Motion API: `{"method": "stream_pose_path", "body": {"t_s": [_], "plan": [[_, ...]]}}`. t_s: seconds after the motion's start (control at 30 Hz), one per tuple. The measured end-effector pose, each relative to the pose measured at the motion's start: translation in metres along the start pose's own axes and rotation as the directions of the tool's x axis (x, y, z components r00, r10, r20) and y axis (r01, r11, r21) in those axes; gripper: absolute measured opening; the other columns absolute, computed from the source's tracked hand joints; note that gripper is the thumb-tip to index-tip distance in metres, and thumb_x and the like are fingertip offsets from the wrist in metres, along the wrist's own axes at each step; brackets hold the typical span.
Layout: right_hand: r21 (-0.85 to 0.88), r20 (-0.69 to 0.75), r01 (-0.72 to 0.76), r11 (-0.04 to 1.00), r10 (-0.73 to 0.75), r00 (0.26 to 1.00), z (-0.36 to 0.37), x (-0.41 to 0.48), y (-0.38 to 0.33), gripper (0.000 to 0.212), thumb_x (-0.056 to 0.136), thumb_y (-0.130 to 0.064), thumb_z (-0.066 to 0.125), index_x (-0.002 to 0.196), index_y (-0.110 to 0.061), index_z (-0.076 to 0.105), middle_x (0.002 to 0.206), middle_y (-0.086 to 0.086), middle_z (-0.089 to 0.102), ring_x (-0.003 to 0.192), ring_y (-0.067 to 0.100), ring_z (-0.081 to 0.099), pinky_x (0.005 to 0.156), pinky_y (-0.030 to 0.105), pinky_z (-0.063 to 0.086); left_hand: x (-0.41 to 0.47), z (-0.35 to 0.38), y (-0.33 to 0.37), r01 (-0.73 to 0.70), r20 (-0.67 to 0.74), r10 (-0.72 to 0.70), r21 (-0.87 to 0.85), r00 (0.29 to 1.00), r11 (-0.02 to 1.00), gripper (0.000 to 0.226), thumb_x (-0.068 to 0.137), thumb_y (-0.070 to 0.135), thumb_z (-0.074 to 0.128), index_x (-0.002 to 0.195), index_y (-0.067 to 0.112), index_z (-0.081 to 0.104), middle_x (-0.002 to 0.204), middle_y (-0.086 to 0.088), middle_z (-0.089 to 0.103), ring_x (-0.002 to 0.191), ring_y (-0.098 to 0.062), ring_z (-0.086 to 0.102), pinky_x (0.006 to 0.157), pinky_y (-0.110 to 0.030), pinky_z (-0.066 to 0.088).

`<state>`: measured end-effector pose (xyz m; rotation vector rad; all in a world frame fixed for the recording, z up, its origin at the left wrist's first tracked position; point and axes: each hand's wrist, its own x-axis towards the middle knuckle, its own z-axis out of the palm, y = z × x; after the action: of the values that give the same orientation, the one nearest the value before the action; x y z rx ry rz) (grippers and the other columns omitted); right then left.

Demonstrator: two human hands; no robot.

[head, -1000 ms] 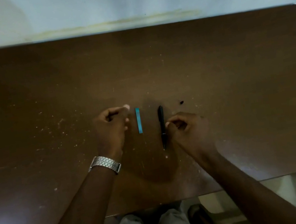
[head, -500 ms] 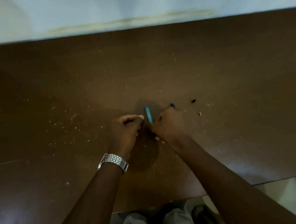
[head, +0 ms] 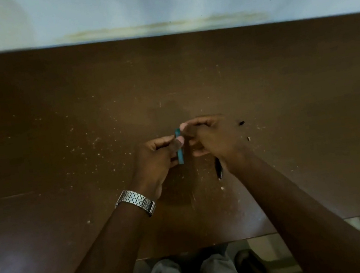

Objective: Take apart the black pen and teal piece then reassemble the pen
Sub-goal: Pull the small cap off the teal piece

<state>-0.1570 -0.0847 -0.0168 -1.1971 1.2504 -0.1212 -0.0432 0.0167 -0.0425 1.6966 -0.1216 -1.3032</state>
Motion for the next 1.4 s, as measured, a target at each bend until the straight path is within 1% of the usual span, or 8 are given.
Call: {"method": "stream_pose_path", "body": {"t_s": [0.2,0.33,0.43,0.57,0.67,0.93,1.23,1.4], "plan": [[-0.041,0.126,-0.120,0.992,0.124,0.984,-0.004,0.023,-0.010,0.003,0.093,-0.022,0.071,0.091,-0.021,0.073,0.096,0.002,0.075,0.088,0.016,0.070,0.065,0.029,0.056,-0.007,0.002,0.000,-0.023,0.045,0.023,-0.004,0.999,1.000,0.012,0.091,0.015,0.076,0.102,0.020,0.079,0.092,0.004,0.081,0.082,-0.005,0.077,0.062,-0.014,0.058],[-0.003,0.089,-0.053,0.999,0.053,0.995,-0.007,0.039,-0.014,0.006,0.096,-0.027,0.068,0.098,-0.023,0.072,0.099,-0.001,0.069,0.086,0.011,0.064,0.057,0.022,0.056,-0.012,0.003,-0.009,0.018,0.056,-0.018,-0.008,0.998,1.000,0.024,0.090,0.016,0.077,0.114,0.013,0.076,0.105,-0.003,0.079,0.096,-0.014,0.075,0.067,-0.018,0.060],[-0.156,0.029,0.068,0.985,-0.064,0.998,0.000,0.047,-0.008,0.006,0.099,-0.024,0.065,0.096,-0.024,0.070,0.100,-0.004,0.071,0.087,0.010,0.068,0.061,0.022,0.060,-0.017,0.002,-0.018,0.044,0.036,-0.043,-0.023,0.998,0.999,0.028,0.090,0.018,0.077,0.117,0.011,0.076,0.107,-0.006,0.079,0.096,-0.015,0.076,0.070,-0.020,0.060],[-0.497,0.067,0.368,0.786,-0.388,0.919,0.013,0.051,0.011,0.017,0.102,-0.010,0.056,0.102,-0.009,0.073,0.102,0.007,0.072,0.094,0.020,0.067,0.084,0.033,0.055,-0.021,0.000,-0.028,0.045,0.004,-0.045,-0.025,0.999,0.999,0.028,0.090,0.019,0.078,0.117,0.010,0.077,0.106,-0.006,0.080,0.095,-0.015,0.077,0.067,-0.018,0.059],[-0.652,0.128,0.463,0.601,-0.514,0.848,0.019,0.052,0.022,0.019,0.101,-0.006,0.055,0.108,-0.002,0.073,0.111,0.017,0.070,0.100,0.028,0.064,0.086,0.034,0.049,-0.022,-0.001,-0.033,0.029,-0.016,-0.029,-0.007,0.999,1.000,0.029,0.089,0.021,0.078,0.117,0.012,0.077,0.102,-0.004,0.082,0.092,-0.013,0.078,0.069,-0.018,0.060],[-0.675,0.113,0.498,0.545,-0.590,0.800,0.023,0.048,0.026,0.022,0.100,-0.003,0.057,0.115,0.002,0.072,0.114,0.023,0.068,0.100,0.035,0.067,0.086,0.041,0.054,-0.015,-0.006,-0.033,0.038,-0.037,-0.039,-0.012,0.999,0.999,0.029,0.088,0.021,0.080,0.116,0.014,0.078,0.105,-0.003,0.081,0.094,-0.015,0.078,0.067,-0.018,0.059],[-0.594,0.022,0.455,0.663,-0.552,0.834,0.015,0.043,0.024,0.026,0.100,-0.008,0.062,0.124,-0.003,0.070,0.121,0.014,0.072,0.111,0.024,0.066,0.097,0.034,0.051,-0.014,-0.005,-0.028,0.020,-0.032,-0.021,-0.011,0.999,1.000,0.029,0.088,0.022,0.081,0.115,0.014,0.078,0.104,-0.004,0.081,0.096,-0.017,0.078,0.068,-0.019,0.058],[-0.130,-0.165,0.294,0.947,-0.313,0.935,0.000,0.026,0.026,0.020,0.099,-0.014,0.063,0.101,-0.031,0.073,0.087,-0.011,0.077,0.081,0.005,0.073,0.071,0.019,0.061,-0.015,-0.006,-0.027,0.034,-0.010,-0.033,0.059,0.999,0.998,0.030,0.087,0.026,0.081,0.115,0.019,0.077,0.104,0.003,0.081,0.091,-0.007,0.077,0.064,-0.014,0.058]]}}
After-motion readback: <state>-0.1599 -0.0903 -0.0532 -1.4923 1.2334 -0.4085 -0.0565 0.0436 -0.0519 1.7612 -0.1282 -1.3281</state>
